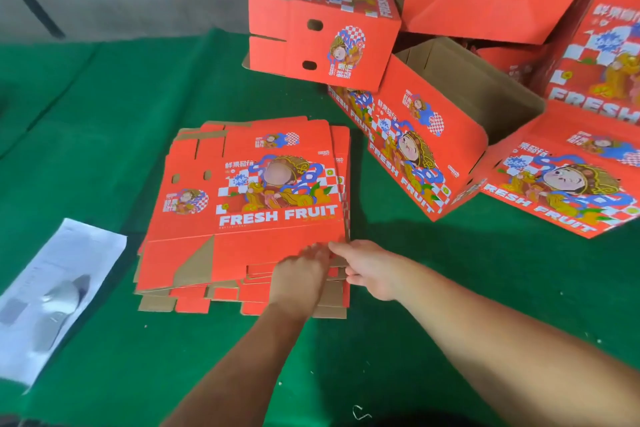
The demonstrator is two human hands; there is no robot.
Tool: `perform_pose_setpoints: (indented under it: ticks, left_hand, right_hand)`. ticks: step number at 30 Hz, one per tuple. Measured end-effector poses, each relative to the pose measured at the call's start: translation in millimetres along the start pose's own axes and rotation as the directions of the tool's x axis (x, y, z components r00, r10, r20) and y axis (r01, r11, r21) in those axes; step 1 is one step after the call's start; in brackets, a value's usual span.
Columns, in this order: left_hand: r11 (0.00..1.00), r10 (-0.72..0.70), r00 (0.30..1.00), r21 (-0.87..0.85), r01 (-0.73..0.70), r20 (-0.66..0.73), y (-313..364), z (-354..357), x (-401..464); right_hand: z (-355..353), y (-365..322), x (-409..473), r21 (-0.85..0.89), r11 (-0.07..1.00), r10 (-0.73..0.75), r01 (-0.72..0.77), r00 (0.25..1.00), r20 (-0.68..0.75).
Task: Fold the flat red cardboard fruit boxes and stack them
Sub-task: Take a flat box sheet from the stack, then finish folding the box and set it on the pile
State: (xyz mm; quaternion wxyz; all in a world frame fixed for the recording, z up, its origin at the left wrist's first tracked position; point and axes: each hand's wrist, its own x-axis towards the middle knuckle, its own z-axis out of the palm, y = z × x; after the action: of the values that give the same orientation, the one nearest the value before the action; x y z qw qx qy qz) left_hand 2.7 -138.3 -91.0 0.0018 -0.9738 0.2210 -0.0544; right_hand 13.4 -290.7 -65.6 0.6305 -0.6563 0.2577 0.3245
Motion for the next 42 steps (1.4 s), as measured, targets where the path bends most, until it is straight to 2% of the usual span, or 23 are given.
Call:
perform_pose_setpoints:
  ticks: [3,6,9,11,12,13,14,15,16,17,19,22,25,26,28,30,32,33,35,36,38,40,42]
  left_hand:
    - [0.987,-0.034,0.995,-0.161,0.019,-0.089,6.6,-7.2,-8.6]
    - [0.914,-0.156,0.966,-0.401,0.063,-0.205,30.8,-18.1,-14.0]
    - [0.759,-0.23,0.968,-0.64,0.116,-0.097,47.9,-29.4,-16.3]
    - [0.77,-0.238,0.963,-0.629,0.11,-0.123,43.7,-26.1,-25.4]
    - [0.783,-0.324,0.939,-0.589,0.2,-0.112,37.0,-19.8,-31.7]
    - [0.728,-0.475,0.88,-0.576,0.371,-0.034,27.9,-12.8,-39.2]
    - [0.586,-0.635,0.766,-0.585,0.561,0.099,18.6,-7.0,-46.7]
    - [0.379,-0.743,0.62,-0.606,0.699,0.251,11.1,-3.2,-54.0]
    - [0.166,-0.777,0.497,-0.635,0.754,0.386,7.7,1.1,-59.9]
    - [0.001,-0.759,0.444,-0.68,0.733,0.477,8.4,2.1,-63.3]
    - [-0.208,-0.712,0.458,-0.784,0.585,0.531,21.2,-1.6,-64.0]
    - [-0.393,-0.651,0.472,-0.796,0.461,0.595,49.5,-14.5,-57.9]
    - [-0.658,-0.286,0.686,-0.658,0.367,0.669,76.4,-27.6,-49.6]
    - [-0.682,-0.182,0.72,-0.613,0.398,0.67,85.0,-32.2,-48.1]
    - [-0.607,-0.103,0.718,-0.615,0.503,0.689,100.6,-35.6,-49.1]
    - [-0.428,-0.169,0.684,-0.678,0.598,0.71,107.9,-37.4,-50.0]
    - [-0.316,-0.301,0.66,-0.725,0.612,0.688,107.0,-36.0,-48.2]
    - [-0.344,-0.349,0.665,-0.75,0.565,0.661,106.2,-35.4,-46.1]
    - [-0.49,-0.364,0.67,-0.745,0.453,0.647,115.1,-44.9,-39.5]
    - [-0.508,-0.353,0.685,-0.746,0.431,0.637,123.4,-52.7,-35.4]
    - [-0.418,-0.323,0.71,-0.767,0.486,0.626,143.6,-58.9,-26.8]
    - [-0.314,-0.31,0.711,-0.774,0.55,0.631,160.8,-57.8,-24.6]
    - [-0.243,-0.226,0.686,-0.723,0.647,0.691,169.2,-56.8,-29.7]
  right_hand:
    - [-0.5,1.5,-9.0,0.011,0.999,-0.036,0.036,0.999,-0.009]
    - [-8.4,6.7,-24.7,0.077,0.994,-0.06,0.073,0.986,-0.157]
    - [-37.6,19.4,-46.0,0.156,0.968,-0.135,0.195,0.936,-0.326]
    - [-67.1,25.9,-60.0,0.099,0.942,-0.25,0.32,0.868,-0.429]
    - [-83.0,27.1,-66.9,0.077,0.927,-0.29,0.366,0.832,-0.473]
    - [-98.6,27.0,-73.8,0.063,0.918,-0.308,0.393,0.802,-0.512]
    - [-112.3,26.1,-80.3,0.055,0.911,-0.316,0.408,0.777,-0.545]
    - [-123.9,25.6,-86.2,0.046,0.906,-0.323,0.42,0.759,-0.566]
    - [-131.7,25.2,-91.8,0.038,0.9,-0.334,0.433,0.746,-0.576]
    - [-137.1,24.2,-97.1,0.028,0.894,-0.35,0.447,0.737,-0.579]
    - [-142.8,22.6,-106.3,0.009,0.881,-0.384,0.472,0.729,-0.567]
    - [-147.1,21.0,-117.8,-0.037,0.856,-0.443,0.516,0.695,-0.566]
    - [-140.8,27.0,-125.4,-0.085,0.854,-0.482,0.514,0.718,-0.502]
    - [-137.2,31.6,-127.0,-0.094,0.855,-0.485,0.51,0.722,-0.493]
    - [-137.4,39.2,-131.2,-0.085,0.851,-0.478,0.518,0.699,-0.532]
    - [-150.6,43.0,-136.4,-0.098,0.847,-0.478,0.523,0.667,-0.571]
    - [-171.8,45.7,-142.7,-0.163,0.84,-0.509,0.518,0.646,-0.569]
    - [-181.9,47.1,-146.5,-0.201,0.838,-0.524,0.507,0.647,-0.553]
    - [-198.0,49.3,-153.4,-0.259,0.84,-0.537,0.476,0.667,-0.516]
    - [-204.1,49.0,-155.5,-0.275,0.842,-0.538,0.464,0.679,-0.499]
    - [-214.3,47.8,-157.4,-0.295,0.841,-0.541,0.454,0.69,-0.48]
    - [-224.9,45.2,-159.8,-0.288,0.828,-0.558,0.481,0.656,-0.508]
    - [-238.3,43.4,-162.2,-0.236,0.808,-0.573,0.54,0.626,-0.529]
